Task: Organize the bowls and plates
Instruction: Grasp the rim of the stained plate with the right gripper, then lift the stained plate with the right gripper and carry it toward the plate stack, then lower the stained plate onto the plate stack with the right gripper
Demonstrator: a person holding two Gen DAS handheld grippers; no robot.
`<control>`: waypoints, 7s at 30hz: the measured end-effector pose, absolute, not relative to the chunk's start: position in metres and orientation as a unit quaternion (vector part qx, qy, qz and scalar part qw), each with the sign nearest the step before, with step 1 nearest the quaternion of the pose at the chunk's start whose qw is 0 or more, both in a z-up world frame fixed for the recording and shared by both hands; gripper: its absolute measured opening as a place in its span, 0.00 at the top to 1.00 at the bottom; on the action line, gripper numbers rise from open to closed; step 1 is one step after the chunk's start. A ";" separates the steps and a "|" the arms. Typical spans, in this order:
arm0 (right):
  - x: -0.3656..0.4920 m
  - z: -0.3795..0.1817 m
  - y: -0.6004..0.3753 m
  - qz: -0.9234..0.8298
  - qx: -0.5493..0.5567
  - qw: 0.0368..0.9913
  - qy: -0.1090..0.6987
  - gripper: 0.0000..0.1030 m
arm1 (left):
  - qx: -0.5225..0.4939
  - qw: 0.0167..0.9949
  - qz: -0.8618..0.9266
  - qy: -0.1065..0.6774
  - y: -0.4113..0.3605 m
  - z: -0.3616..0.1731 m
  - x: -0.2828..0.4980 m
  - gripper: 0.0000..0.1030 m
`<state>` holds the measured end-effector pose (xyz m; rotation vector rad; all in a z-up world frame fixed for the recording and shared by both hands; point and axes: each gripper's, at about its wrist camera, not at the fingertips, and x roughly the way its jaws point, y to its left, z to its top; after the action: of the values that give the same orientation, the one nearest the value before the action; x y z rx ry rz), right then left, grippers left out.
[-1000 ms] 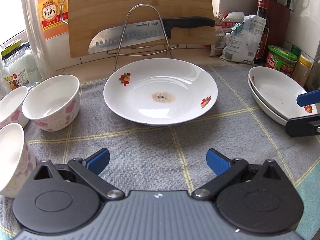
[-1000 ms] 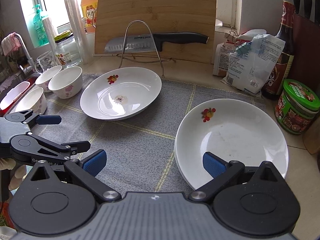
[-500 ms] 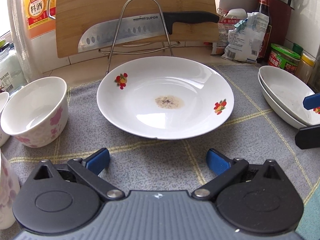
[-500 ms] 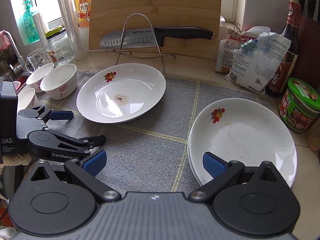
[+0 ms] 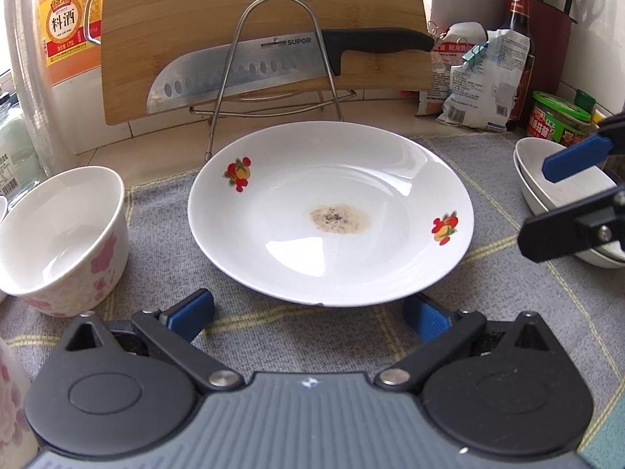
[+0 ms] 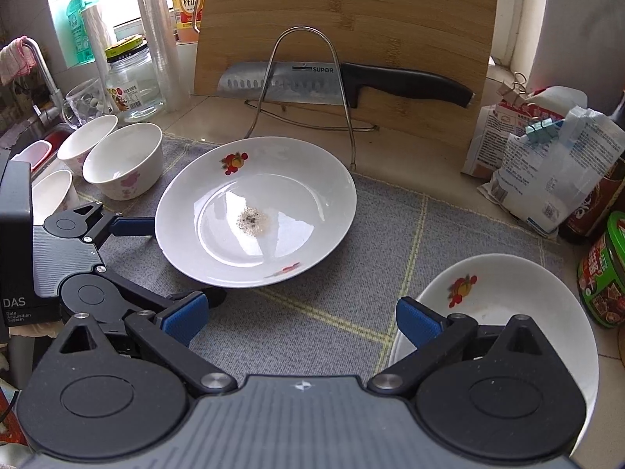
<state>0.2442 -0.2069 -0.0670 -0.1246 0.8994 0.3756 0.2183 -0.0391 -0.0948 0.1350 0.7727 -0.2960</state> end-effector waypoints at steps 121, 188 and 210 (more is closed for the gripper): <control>0.359 -0.083 -0.174 0.361 -0.022 0.772 0.523 0.00 | 0.135 0.895 -0.262 0.334 -0.035 -0.046 0.138 0.01; 0.240 -0.066 -0.372 0.227 0.087 0.830 0.502 0.00 | 0.196 0.832 -0.410 0.318 -0.165 -0.046 0.174 0.01; 0.252 -0.080 -0.393 0.206 0.101 0.831 0.507 0.00 | 0.198 0.822 -0.423 0.326 -0.180 -0.057 0.192 0.01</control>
<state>0.2523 -0.3931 -0.0803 0.2149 1.0762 0.4373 0.1916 -0.1804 -0.0565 0.4211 0.6947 -0.8992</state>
